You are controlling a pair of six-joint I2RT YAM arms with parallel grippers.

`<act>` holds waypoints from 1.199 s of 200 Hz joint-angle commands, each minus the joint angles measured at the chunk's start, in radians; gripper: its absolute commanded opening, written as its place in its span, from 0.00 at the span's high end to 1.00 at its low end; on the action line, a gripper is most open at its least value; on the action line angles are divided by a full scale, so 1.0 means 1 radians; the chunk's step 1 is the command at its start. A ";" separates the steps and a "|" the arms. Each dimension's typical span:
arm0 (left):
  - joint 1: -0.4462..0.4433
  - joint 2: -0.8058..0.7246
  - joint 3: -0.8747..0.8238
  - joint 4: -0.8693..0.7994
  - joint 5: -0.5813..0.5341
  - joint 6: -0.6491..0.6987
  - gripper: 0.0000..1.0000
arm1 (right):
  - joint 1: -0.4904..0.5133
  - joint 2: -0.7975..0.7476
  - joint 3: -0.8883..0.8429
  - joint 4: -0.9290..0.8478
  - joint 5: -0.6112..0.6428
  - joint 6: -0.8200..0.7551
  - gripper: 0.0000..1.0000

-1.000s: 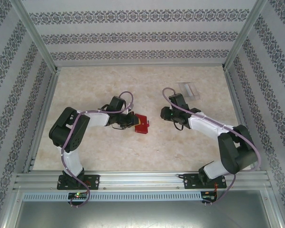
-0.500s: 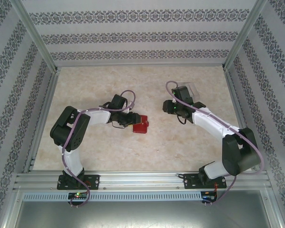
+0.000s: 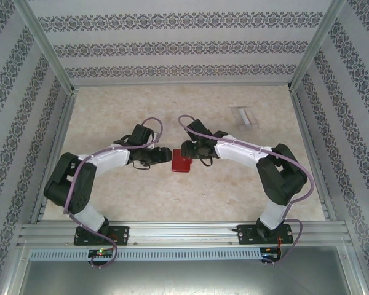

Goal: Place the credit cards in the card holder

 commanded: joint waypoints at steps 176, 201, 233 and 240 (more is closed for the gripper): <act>-0.091 -0.052 -0.002 0.017 -0.036 0.010 0.00 | -0.082 -0.079 -0.120 0.136 -0.170 0.025 1.00; -0.074 -0.037 0.004 0.053 0.002 0.001 0.00 | -0.080 -0.112 -0.090 0.122 -0.229 0.007 1.00; -0.031 -0.026 -0.056 0.175 0.026 -0.045 0.00 | -0.080 -0.066 -0.077 0.150 -0.309 0.026 1.00; -0.013 -0.016 -0.067 0.201 0.049 -0.057 0.01 | -0.078 -0.060 -0.080 0.167 -0.339 0.038 1.00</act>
